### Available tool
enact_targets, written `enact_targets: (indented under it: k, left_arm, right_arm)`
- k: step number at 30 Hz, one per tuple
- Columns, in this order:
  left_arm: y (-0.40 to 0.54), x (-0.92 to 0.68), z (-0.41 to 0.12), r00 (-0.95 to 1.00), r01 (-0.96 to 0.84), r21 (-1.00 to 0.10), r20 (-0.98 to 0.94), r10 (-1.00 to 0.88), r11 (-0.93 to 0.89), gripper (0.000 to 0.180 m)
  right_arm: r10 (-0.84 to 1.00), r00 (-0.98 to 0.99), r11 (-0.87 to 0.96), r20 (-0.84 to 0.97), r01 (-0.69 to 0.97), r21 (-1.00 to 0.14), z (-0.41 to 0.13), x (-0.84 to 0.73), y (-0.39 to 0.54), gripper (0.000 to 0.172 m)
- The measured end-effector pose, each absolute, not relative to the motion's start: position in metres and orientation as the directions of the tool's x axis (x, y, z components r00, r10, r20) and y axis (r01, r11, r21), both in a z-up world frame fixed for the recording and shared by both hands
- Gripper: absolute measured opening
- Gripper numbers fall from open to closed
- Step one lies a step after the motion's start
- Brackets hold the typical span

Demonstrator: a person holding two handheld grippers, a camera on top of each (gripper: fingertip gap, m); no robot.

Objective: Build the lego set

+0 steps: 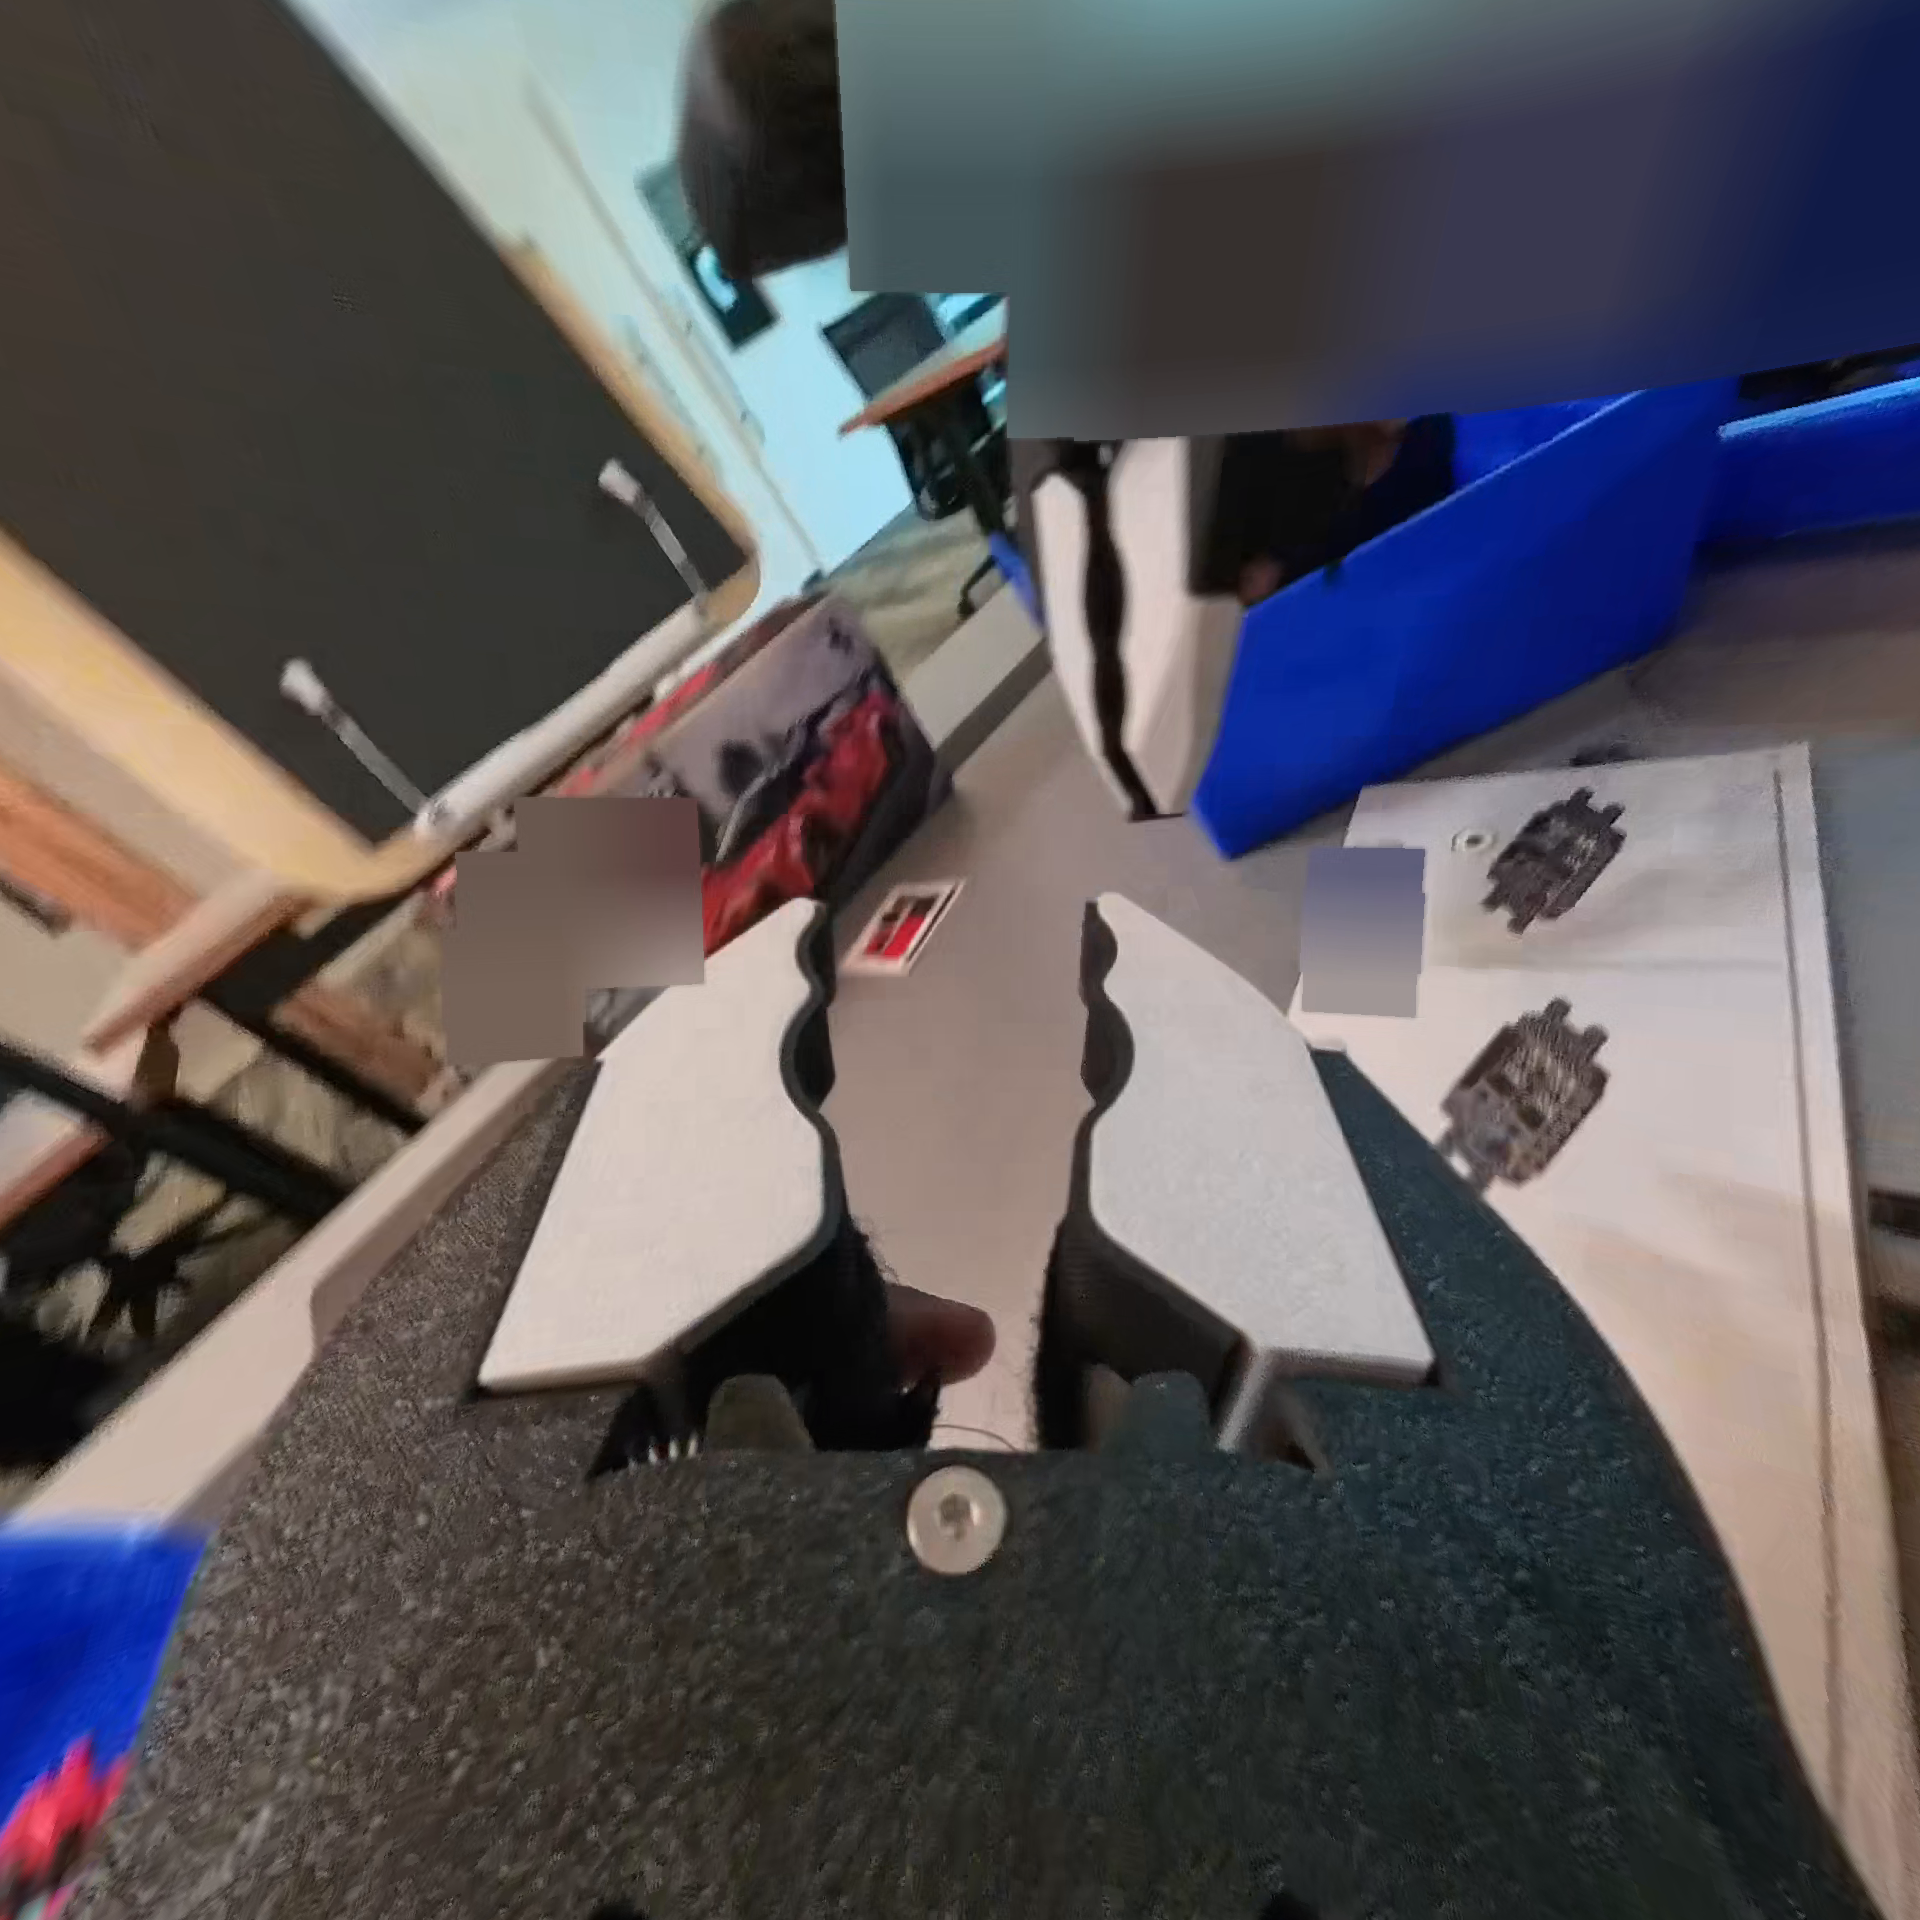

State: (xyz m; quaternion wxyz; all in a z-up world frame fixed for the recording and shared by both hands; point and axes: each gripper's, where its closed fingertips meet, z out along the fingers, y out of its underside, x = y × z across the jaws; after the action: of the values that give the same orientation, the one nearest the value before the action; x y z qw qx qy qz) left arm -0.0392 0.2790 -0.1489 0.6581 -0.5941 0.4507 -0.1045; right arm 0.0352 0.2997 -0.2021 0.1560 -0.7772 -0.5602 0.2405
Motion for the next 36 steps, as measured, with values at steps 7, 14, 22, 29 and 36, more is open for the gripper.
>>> enact_targets:
  k: [7, 14, 22, 29, 36]
  left_arm:
    - [0.265, -0.111, -0.162, 0.714, -0.419, -0.895, -0.428, -0.553, 0.152, 0.043]
    - [0.262, -0.126, -0.168, 0.741, -0.409, -0.904, -0.410, -0.531, 0.127, 0.042]
    - [0.268, -0.122, -0.170, 0.722, -0.431, -0.894, -0.424, -0.547, 0.124, 0.041]
    - [0.277, -0.147, -0.166, 0.794, -0.235, -0.970, -0.226, -0.564, 0.058, 0.039]
    - [0.290, -0.151, -0.170, 0.780, -0.412, -0.910, -0.380, -0.497, 0.048, 0.038]
  right_arm:
    - [0.989, 0.117, -0.105, 0.094, 0.987, -0.124, -0.283, 0.046, 0.314, 0.005]
    - [0.992, 0.096, -0.088, 0.082, 0.992, -0.085, -0.296, 0.047, 0.311, 0.011]
    - [0.991, 0.122, -0.105, 0.058, 0.967, -0.234, -0.253, 0.048, 0.307, 0.013]
    - [0.967, 0.246, -0.171, 0.073, 0.829, -0.532, -0.145, 0.138, 0.323, 0.017]
    - [0.972, 0.214, -0.158, 0.101, 0.903, -0.401, -0.190, 0.237, 0.327, 0.001]
